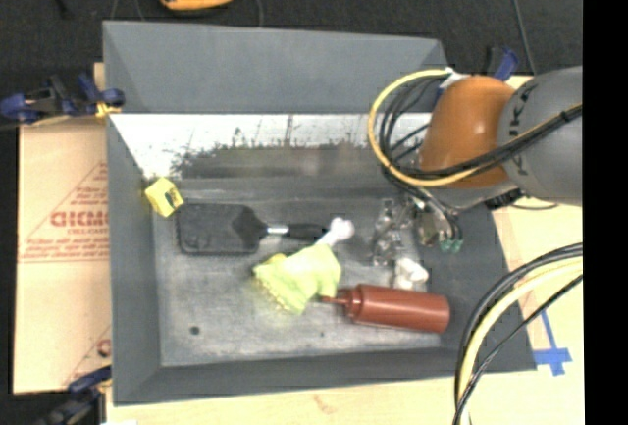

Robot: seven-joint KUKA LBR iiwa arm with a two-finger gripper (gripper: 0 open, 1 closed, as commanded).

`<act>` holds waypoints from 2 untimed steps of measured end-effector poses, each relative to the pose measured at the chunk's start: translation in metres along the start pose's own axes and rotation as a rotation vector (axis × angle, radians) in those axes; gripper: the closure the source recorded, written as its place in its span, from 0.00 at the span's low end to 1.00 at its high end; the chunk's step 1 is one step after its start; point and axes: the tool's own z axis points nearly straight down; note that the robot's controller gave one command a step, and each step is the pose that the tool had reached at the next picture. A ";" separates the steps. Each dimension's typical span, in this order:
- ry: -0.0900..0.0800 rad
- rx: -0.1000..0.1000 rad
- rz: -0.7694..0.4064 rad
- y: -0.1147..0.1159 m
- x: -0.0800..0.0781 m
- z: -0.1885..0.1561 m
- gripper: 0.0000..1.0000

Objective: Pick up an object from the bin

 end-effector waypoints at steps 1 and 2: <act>0.004 0.001 -0.048 0.034 0.011 -0.014 1.00; 0.005 -0.005 -0.044 0.042 0.011 -0.073 1.00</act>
Offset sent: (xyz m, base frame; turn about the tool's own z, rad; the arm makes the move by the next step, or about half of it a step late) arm -0.0115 0.0218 0.1280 0.0132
